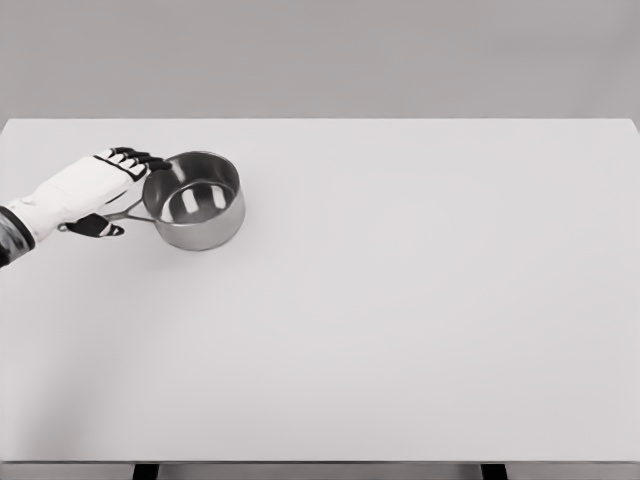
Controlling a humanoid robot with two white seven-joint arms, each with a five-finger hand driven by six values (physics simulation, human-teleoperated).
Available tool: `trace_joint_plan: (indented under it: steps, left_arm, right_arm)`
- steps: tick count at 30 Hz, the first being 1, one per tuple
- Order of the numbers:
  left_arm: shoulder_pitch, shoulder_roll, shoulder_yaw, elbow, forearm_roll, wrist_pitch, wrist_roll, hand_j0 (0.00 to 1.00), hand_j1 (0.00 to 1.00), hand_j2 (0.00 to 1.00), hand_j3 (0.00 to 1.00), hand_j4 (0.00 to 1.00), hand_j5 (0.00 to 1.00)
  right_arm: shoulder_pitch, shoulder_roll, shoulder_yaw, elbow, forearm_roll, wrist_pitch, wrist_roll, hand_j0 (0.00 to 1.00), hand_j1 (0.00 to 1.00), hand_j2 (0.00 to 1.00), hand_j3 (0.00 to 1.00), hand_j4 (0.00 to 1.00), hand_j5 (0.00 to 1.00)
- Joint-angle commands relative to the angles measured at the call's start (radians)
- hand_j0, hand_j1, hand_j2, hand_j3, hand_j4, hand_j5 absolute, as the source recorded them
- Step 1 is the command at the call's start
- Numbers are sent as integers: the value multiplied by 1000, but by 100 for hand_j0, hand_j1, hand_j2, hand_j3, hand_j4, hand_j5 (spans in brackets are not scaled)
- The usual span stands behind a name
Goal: Rotate pot handle
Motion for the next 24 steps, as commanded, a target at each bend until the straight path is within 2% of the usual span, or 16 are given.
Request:
trace_joint_plan:
  steps: [1,24]
  left_arm:
    - [0,2,2,12,5,2,1,100,100,100,100,100,100]
    - [-43,13,3,52,5,34,1,100,100,100,100,100,100]
  right_arm:
    - [0,0,0,0,0,0,0,100,100,100,100,100,100]
    - [0,0,0,0,0,0,0,100,100,100,100,100,100]
